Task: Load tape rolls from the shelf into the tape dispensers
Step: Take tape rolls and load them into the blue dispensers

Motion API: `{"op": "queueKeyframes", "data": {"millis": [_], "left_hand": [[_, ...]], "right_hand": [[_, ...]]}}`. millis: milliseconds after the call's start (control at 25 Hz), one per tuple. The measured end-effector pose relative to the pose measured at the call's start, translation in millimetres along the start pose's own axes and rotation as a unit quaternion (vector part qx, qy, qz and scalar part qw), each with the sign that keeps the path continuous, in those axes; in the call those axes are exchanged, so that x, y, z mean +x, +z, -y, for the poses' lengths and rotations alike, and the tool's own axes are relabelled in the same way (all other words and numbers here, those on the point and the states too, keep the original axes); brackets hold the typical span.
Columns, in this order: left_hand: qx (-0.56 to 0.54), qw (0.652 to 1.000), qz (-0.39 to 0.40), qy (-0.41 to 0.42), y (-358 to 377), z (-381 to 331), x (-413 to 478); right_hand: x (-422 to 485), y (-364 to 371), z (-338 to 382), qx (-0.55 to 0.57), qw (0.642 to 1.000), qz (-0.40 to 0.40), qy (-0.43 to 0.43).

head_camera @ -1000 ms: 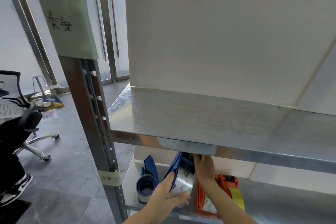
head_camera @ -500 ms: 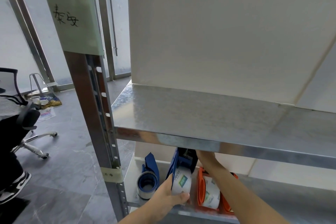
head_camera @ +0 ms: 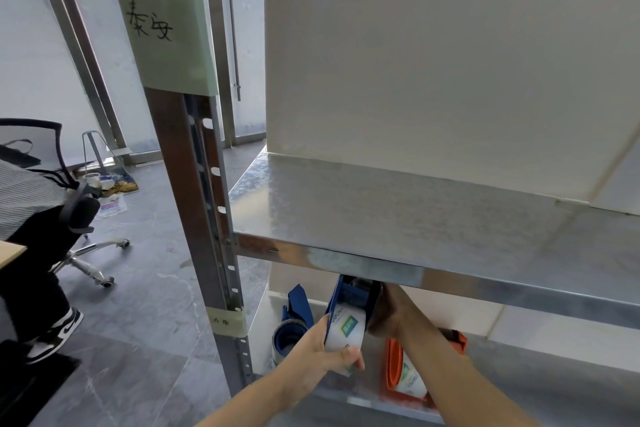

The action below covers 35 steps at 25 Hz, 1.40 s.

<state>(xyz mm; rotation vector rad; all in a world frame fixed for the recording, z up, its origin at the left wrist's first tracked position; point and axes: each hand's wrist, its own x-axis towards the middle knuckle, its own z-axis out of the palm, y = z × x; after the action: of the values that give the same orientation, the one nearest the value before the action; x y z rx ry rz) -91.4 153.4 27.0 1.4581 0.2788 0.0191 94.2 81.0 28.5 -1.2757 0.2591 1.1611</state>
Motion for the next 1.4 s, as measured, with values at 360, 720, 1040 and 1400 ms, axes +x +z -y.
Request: {"op": "queueKeyframes", "data": {"millis": [360, 720, 1040, 1400], "left_hand": [[-0.018, 0.999, -0.037, -0.018, 5, -5, 9], [-0.164, 0.952, -0.171, -0.196, 25, 42, 58], [-0.17, 0.93, -0.213, -0.247, 28, 65, 91], [-0.108, 0.939, -0.172, -0.277, 38, 78, 106]], "right_hand": [[-11, 11, -27, -0.039, 0.993, -0.028, -0.11], [9, -5, -60, -0.105, 0.987, -0.12, -0.016], [28, -14, -68, -0.022, 0.986, -0.166, 0.005], [37, -28, -86, -0.285, 0.908, -0.251, -0.179]]}}
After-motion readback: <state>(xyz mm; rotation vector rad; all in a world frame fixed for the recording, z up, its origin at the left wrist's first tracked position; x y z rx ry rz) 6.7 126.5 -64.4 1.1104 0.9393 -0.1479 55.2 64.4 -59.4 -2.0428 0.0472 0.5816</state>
